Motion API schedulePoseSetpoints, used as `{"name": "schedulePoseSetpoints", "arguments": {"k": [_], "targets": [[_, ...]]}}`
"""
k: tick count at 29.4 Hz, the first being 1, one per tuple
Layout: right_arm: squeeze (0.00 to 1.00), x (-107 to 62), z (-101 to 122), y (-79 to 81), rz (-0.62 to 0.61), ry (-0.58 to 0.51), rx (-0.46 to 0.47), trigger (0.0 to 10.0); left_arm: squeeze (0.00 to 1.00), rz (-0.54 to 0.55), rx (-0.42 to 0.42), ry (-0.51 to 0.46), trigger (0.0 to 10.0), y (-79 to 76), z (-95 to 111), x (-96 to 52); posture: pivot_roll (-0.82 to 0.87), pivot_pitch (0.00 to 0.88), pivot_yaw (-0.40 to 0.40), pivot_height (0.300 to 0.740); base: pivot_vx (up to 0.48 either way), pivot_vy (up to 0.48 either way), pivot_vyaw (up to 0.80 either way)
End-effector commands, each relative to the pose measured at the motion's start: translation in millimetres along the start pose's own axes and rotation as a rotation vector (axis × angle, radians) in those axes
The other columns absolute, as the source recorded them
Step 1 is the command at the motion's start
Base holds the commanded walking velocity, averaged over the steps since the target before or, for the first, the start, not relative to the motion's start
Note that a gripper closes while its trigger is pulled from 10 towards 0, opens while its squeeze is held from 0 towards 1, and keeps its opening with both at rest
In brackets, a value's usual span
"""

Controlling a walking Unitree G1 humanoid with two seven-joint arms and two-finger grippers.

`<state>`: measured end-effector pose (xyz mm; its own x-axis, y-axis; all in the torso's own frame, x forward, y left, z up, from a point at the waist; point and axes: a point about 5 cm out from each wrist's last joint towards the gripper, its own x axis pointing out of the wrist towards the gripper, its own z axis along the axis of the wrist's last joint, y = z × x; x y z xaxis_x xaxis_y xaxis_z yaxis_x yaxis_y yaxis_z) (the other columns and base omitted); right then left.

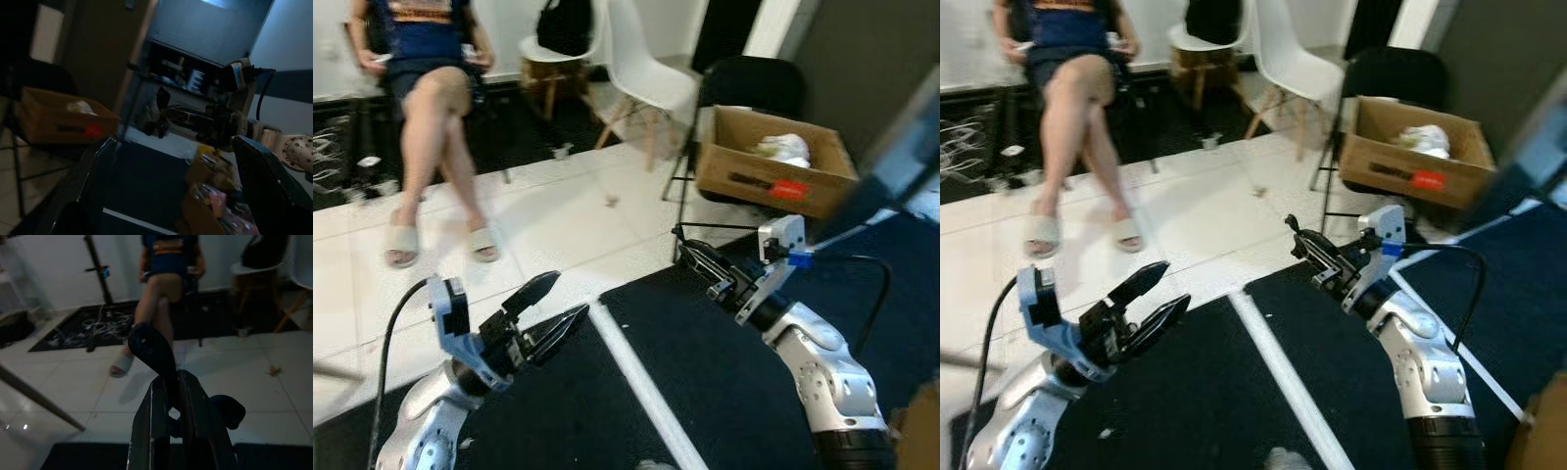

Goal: Picking trash to rubbish bin

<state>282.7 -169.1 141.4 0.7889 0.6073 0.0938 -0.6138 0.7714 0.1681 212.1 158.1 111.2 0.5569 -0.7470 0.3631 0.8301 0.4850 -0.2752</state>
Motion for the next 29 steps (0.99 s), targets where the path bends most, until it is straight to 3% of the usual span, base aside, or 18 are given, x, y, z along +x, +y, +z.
{"name": "schedulePoseSetpoints", "arguments": {"k": [1, 19, 29], "targets": [[0.00, -2.1, -0.2, -1.9, -0.007, 0.006, -0.009, 10.0, 0.00, -0.013, 0.001, 0.012, 10.0, -0.7, -2.8, 0.8, -0.01, 0.000, -0.033, 0.740, 0.000, 0.000, -0.80], [0.00, -2.1, -0.7, -1.5, -0.002, 0.015, -0.021, 10.0, 0.00, -0.011, 0.001, 0.010, 10.0, 0.9, -3.7, 0.2, -0.01, 0.000, -0.033, 0.740, 0.000, 0.000, -0.80], [0.00, -2.3, -1.3, -1.2, -0.002, 0.021, -0.025, 10.0, 0.00, 0.065, 0.040, 0.013, 10.0, 5.6, -0.7, 6.0, -0.01, 0.000, -0.035, 0.740, 0.000, 0.000, -0.80]]}}
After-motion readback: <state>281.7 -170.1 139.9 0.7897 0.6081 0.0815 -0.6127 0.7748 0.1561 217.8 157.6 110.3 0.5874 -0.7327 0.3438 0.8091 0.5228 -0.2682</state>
